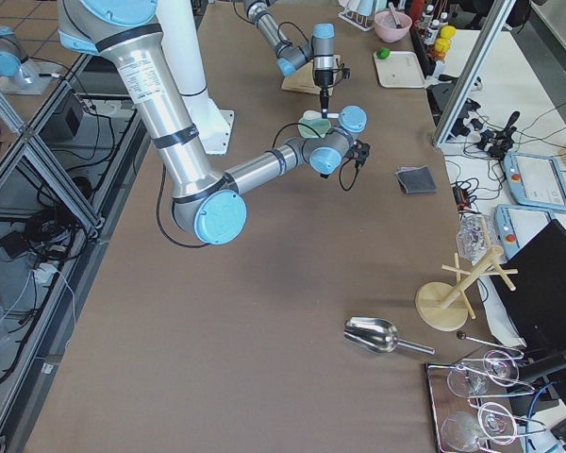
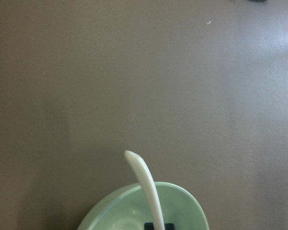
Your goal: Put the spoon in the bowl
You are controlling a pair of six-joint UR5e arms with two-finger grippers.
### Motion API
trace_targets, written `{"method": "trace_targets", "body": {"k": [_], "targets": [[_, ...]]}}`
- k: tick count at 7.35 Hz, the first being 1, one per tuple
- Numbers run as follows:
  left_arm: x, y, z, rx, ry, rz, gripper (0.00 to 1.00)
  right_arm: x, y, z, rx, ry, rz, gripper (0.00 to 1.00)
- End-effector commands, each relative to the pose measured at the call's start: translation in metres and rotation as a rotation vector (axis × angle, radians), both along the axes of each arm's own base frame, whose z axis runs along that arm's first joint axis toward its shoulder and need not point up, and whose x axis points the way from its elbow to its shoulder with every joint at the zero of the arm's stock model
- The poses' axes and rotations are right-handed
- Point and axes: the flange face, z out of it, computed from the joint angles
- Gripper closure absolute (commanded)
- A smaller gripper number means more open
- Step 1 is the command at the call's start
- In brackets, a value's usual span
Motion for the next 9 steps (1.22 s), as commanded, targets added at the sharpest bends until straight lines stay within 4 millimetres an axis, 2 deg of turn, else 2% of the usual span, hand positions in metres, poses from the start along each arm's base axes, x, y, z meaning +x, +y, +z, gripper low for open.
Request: {"method": "trace_targets", "body": {"k": [1,3,4,5,6,7,8,9], "targets": [[0.001,-0.001,0.003,0.002,0.002,-0.004,0.62,0.000,0.000,0.000,0.000,0.000,0.000,0.00],[0.000,-0.002,0.003,0.002,0.001,-0.007,0.15,0.001,0.001,-0.001,0.002,-0.002,0.000,0.00],[0.001,-0.002,0.003,0.003,-0.001,-0.014,0.03,0.002,0.001,-0.001,0.002,-0.002,0.001,0.00],[0.000,-0.003,0.003,-0.007,0.000,-0.018,0.03,0.002,0.001,-0.002,0.003,-0.004,0.000,0.00],[-0.012,-0.010,-0.002,-0.030,0.014,-0.033,0.03,0.009,-0.003,-0.003,0.002,-0.009,0.008,0.00],[-0.042,-0.022,-0.011,-0.069,0.028,-0.016,0.03,0.019,-0.001,-0.003,0.005,-0.013,0.016,0.00],[-0.099,-0.044,-0.004,-0.204,-0.021,0.029,0.03,0.031,0.007,0.005,0.002,-0.011,0.023,0.00],[-0.163,-0.059,0.021,-0.262,-0.058,-0.023,0.03,0.042,0.005,0.000,0.013,-0.017,0.038,0.00]]}}
